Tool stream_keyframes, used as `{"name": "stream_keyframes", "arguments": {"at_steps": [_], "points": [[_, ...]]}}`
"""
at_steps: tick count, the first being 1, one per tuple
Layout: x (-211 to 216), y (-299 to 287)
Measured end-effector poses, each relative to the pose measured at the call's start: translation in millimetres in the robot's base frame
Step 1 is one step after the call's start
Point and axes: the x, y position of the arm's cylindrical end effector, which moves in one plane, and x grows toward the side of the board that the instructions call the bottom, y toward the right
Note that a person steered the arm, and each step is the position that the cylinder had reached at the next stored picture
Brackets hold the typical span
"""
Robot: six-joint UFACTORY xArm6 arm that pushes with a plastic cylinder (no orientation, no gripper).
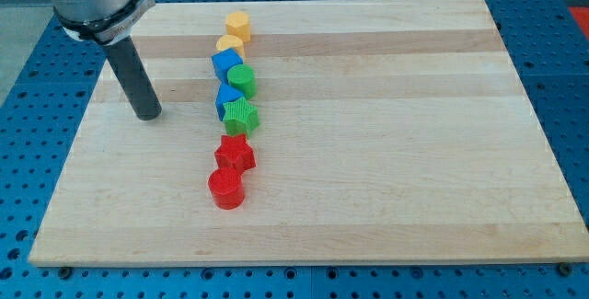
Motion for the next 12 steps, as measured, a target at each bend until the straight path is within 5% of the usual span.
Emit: {"name": "stream_keyframes", "arguments": {"at_steps": [2, 4, 8, 12], "points": [[-1, 2], [-103, 37], [-139, 154], [-134, 162]]}}
